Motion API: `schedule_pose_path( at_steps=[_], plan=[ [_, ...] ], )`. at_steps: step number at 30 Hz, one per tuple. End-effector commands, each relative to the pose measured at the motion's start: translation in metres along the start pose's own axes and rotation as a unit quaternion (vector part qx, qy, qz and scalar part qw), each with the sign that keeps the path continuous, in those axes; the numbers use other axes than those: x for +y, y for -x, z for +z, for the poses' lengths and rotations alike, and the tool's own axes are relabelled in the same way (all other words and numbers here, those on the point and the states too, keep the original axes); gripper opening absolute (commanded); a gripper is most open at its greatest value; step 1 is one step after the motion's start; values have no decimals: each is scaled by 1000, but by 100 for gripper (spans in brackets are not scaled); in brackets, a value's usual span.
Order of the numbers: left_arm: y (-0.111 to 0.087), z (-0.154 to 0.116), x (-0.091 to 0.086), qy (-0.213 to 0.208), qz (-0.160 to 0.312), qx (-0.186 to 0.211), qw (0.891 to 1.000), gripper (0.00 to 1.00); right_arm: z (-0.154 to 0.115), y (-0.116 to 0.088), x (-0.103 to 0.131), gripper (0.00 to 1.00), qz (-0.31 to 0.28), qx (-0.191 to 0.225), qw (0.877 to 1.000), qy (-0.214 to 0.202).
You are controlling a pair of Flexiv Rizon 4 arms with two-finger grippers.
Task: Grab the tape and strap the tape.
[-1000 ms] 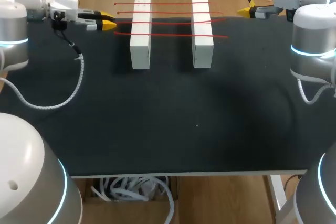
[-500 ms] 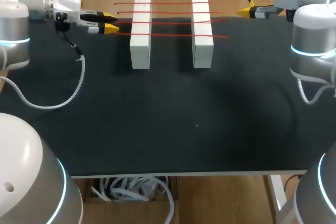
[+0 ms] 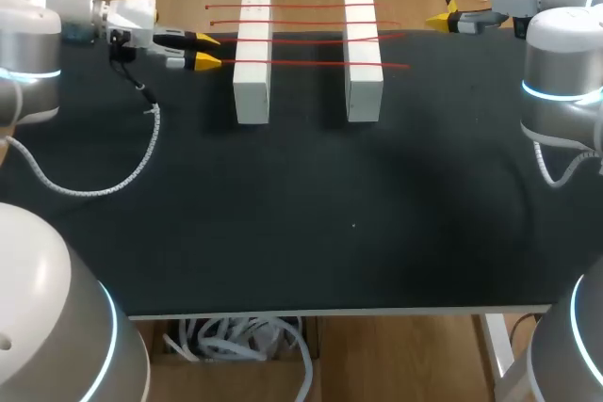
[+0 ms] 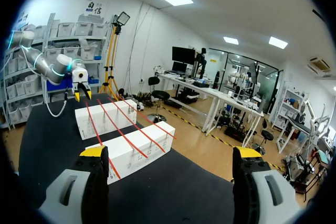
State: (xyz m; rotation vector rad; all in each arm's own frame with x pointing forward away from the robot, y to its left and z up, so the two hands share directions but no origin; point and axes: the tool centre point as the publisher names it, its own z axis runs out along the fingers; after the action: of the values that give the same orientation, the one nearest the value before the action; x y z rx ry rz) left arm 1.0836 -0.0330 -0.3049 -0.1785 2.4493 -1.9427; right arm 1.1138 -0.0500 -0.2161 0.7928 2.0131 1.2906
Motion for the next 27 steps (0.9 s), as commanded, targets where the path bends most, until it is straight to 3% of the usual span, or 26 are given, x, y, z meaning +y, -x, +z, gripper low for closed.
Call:
schedule_pose_path(
  at_steps=[1,11,27],
  plan=[
    [10,-3,11,-10,-2,22,1000,33,0,0,0,100,0,0,1000,0],
    [11,-13,19,-13,0,25,1000,31,0,0,0,100,0,0,1000,0],
    [10,-9,17,-32,2,14,999,30,0,0,0,100,0,0,1000,0]
  ],
)
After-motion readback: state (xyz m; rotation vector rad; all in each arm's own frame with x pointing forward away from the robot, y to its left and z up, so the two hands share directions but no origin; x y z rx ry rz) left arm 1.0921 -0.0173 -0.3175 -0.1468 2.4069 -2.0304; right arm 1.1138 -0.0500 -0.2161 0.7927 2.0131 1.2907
